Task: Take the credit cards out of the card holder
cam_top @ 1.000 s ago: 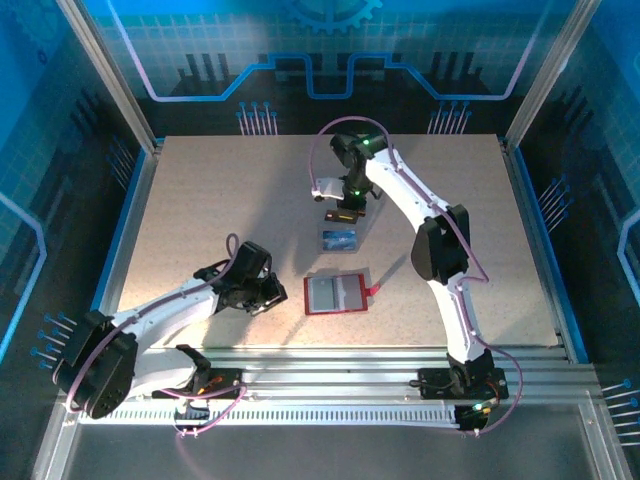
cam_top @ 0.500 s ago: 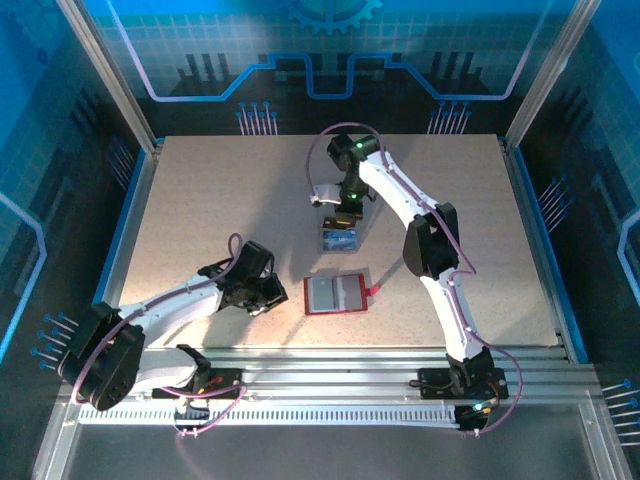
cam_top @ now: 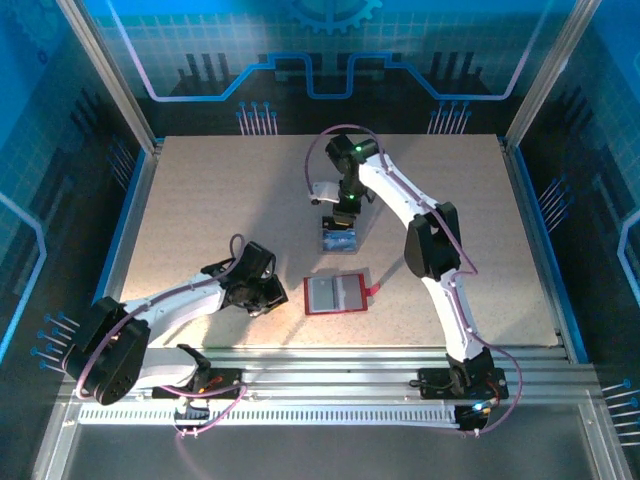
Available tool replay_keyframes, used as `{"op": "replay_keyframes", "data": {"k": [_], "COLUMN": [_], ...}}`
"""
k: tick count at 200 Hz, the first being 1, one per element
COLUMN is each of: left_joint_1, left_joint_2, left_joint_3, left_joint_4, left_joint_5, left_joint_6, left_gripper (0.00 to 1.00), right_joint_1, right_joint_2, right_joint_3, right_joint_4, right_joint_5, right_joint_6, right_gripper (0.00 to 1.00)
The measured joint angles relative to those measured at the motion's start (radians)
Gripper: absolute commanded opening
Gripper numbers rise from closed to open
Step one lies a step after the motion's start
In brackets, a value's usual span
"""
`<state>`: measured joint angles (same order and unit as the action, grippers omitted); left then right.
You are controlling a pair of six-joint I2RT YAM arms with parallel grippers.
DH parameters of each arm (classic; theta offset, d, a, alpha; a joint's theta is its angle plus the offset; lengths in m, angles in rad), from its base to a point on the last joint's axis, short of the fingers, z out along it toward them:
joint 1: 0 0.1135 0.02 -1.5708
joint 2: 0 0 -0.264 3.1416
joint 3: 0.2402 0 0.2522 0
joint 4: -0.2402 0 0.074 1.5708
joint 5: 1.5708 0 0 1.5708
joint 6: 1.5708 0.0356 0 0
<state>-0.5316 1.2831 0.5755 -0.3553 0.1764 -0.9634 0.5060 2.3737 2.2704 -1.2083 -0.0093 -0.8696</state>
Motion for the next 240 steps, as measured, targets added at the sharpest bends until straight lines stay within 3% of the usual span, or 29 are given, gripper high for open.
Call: {"op": "replay_keyframes", "data": {"k": [76,143,240], "left_joint_1": [0.0,0.0,0.0], "left_joint_2": [0.0,0.0,0.0], "left_joint_3": [0.0,0.0,0.0], "left_joint_4": [0.006,0.014,0.017], "left_joint_5": [0.0,0.002,0.003], "left_joint_6": [0.0,0.0,0.0], "left_gripper": [0.12,0.12,0.12], "right_joint_1": [0.023,0.023,0.023], "right_joint_2": [-0.143,-0.146,-0.13], "right_joint_3": [-0.146,-0.245,-0.28], "right_joint_4": [0.156,0.297,0.322], "right_joint_5": [0.037,0.093,0.106], "right_joint_6": [0.056,0.085,0.084], "right_gripper": [0.4,0.46,0.48]}}
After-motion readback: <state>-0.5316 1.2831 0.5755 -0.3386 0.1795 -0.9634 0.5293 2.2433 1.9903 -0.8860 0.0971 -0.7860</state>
